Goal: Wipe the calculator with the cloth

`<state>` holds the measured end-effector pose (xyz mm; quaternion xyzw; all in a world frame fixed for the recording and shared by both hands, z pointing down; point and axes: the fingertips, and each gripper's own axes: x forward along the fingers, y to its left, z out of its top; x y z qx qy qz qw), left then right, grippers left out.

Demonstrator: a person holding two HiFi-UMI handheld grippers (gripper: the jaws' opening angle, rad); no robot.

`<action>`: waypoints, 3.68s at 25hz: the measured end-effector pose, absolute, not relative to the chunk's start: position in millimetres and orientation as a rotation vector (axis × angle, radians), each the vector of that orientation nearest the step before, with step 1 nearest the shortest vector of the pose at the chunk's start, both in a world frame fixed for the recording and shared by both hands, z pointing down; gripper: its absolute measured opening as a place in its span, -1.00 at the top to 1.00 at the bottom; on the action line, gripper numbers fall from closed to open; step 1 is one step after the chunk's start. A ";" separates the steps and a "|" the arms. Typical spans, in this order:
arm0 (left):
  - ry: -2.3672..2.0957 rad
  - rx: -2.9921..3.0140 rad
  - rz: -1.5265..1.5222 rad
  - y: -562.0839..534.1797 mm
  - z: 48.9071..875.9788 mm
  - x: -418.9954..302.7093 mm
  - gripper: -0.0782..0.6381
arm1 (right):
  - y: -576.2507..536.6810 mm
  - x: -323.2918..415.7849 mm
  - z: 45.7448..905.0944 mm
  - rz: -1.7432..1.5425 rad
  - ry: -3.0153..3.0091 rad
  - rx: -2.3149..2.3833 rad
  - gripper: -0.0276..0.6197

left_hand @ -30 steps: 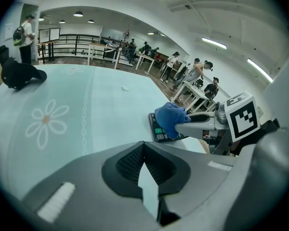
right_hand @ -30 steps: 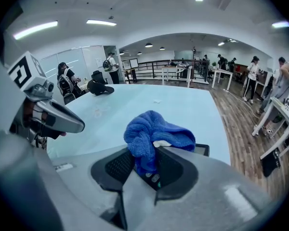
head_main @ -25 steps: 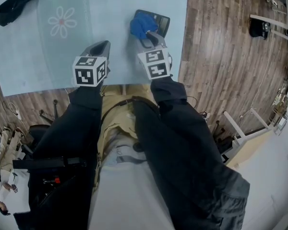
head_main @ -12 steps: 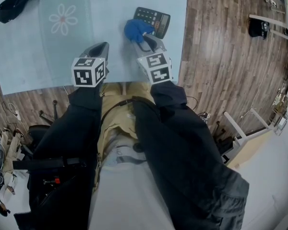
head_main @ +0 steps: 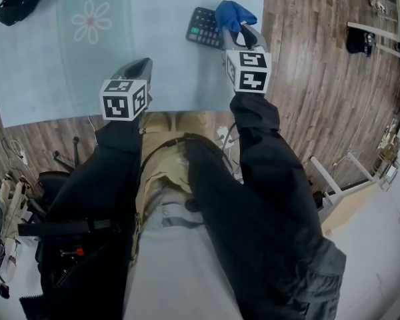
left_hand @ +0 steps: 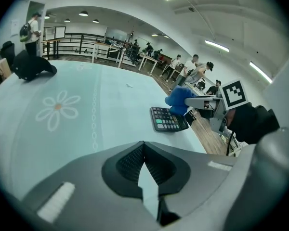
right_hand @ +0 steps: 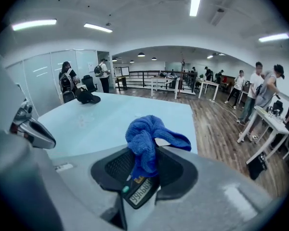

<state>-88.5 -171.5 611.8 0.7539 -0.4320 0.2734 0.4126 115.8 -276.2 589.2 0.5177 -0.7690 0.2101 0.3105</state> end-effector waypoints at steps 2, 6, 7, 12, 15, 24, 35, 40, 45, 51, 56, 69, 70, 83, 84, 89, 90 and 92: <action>-1.091 1.891 0.688 -169.2 612.3 -89.9 0.79 | -278.6 119.9 600.6 0.543 -2.001 1.341 0.53; -1.094 1.881 0.688 -166.3 614.5 -93.8 0.79 | -269.9 109.1 622.0 0.545 -1.983 1.271 0.53; -1.096 1.879 0.687 -166.3 615.5 -95.3 0.79 | -267.2 104.0 625.5 0.547 -1.986 1.258 0.53; -1.100 1.873 0.682 -166.7 615.7 -97.8 0.79 | -247.7 66.9 631.7 0.558 -2.031 1.149 0.53; -1.097 1.876 0.682 -165.6 613.2 -93.5 0.79 | -229.1 45.6 634.1 0.549 -2.068 1.063 0.53; -1.121 1.890 0.668 -166.8 604.4 -90.7 0.79 | -200.1 25.7 617.9 0.675 -2.147 1.052 0.53; -1.218 2.062 0.554 -209.7 531.3 -75.1 0.79 | -219.3 55.3 506.5 0.721 -2.314 1.383 0.53; -1.302 2.233 0.431 -244.3 454.1 -58.6 0.79 | -234.7 66.1 422.5 0.586 -2.436 1.541 0.54; -1.425 2.429 0.249 -255.3 344.9 -49.2 0.79 | -228.5 75.6 330.3 0.401 -2.530 1.668 0.53; -1.532 2.590 0.051 -243.8 253.5 -47.3 0.79 | -209.1 74.6 252.2 0.177 -2.584 1.767 0.53; -1.542 2.610 0.012 -240.5 238.1 -45.7 0.79 | -201.7 71.3 231.8 0.070 -2.583 1.784 0.54; -1.606 2.583 -0.009 -244.0 231.9 -56.2 0.79 | -208.4 68.5 219.9 0.032 -2.635 1.749 0.54; -1.607 2.584 -0.010 -244.6 231.0 -55.9 0.79 | -209.0 68.7 218.9 0.031 -2.639 1.747 0.54; -1.593 2.580 -0.005 -250.3 223.1 -49.4 0.79 | -213.2 72.9 208.6 0.026 -2.661 1.725 0.56; -1.593 2.578 -0.002 -250.8 223.3 -49.2 0.79 | -213.8 72.9 208.6 0.027 -2.662 1.721 0.56; -1.592 2.567 0.015 -255.4 227.0 -46.9 0.79 | -218.6 75.9 208.5 0.028 -2.668 1.713 0.57; -1.589 2.566 0.020 -254.8 228.4 -47.1 0.79 | -218.5 76.0 210.0 0.035 -2.668 1.714 0.57; -1.585 2.563 0.030 -252.3 231.2 -49.5 0.79 | -216.9 74.7 213.1 0.051 -2.668 1.715 0.57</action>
